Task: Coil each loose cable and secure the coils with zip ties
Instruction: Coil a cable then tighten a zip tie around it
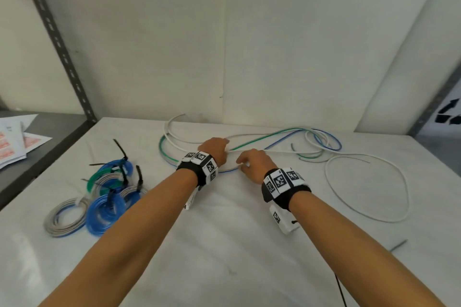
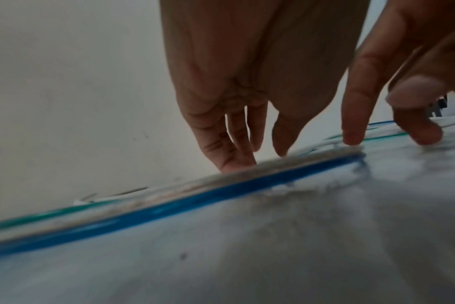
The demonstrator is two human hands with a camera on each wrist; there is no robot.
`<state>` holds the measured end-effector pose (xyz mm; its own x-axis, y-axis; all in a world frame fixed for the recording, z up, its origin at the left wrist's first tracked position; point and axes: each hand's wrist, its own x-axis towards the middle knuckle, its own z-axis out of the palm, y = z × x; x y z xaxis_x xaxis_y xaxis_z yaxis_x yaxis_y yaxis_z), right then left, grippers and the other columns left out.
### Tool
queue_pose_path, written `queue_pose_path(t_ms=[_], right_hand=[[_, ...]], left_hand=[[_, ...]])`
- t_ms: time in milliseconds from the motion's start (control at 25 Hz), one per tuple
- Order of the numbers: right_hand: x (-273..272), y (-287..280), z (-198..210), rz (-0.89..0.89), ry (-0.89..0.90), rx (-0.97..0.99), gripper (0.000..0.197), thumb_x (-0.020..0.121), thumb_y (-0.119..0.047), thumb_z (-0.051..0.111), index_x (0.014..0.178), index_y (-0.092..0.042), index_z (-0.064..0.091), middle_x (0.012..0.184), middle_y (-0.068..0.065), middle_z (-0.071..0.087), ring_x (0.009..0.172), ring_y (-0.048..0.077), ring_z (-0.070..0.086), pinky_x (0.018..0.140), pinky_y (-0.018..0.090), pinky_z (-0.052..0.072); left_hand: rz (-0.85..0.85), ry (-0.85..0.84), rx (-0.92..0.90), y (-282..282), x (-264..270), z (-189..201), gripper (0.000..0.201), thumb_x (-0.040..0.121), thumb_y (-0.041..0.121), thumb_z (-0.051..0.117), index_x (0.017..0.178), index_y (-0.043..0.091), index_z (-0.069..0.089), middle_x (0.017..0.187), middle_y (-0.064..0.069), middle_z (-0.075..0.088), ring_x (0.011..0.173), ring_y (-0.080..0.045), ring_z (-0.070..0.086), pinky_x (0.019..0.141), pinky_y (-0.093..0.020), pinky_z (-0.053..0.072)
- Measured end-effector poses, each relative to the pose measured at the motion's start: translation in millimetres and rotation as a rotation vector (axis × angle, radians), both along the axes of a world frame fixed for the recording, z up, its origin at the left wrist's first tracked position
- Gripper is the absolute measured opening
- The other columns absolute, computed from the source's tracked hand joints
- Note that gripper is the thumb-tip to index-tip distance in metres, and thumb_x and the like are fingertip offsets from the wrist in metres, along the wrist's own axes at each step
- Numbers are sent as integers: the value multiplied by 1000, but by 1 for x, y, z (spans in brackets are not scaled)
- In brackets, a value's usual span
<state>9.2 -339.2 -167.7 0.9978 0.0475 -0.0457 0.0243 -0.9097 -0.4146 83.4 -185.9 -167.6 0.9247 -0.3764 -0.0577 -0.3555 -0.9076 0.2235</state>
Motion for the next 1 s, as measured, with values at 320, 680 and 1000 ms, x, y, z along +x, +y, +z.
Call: queue_pose_path(t_ms=[320, 680, 1000], right_hand=[[5, -63, -3, -330, -54, 71, 48, 97, -26, 62, 140, -14, 45, 125, 18, 60, 115, 35, 57, 87, 34, 44], [-10, -114, 6, -509, -50, 36, 41, 98, -23, 60, 134, -5, 47, 124, 21, 61, 110, 38, 61, 76, 34, 43], [-28, -148, -3, -467, 26, -115, 54, 87, -19, 77, 132, -3, 53, 132, 18, 58, 120, 34, 58, 93, 33, 46]], left_hand=[[-236, -73, -290, 6, -4, 27, 11, 91, 19, 68, 99, 12, 71, 101, -5, 65, 93, -21, 60, 77, -28, 40], [-196, -218, -749, 14, -27, 71, 24, 89, 41, 74, 75, 24, 64, 77, 5, 66, 63, -4, 48, 62, -16, 39], [-187, -70, -724, 5, -41, 62, 37, 84, 50, 76, 72, 17, 63, 75, -2, 66, 67, -22, 57, 67, -33, 47]])
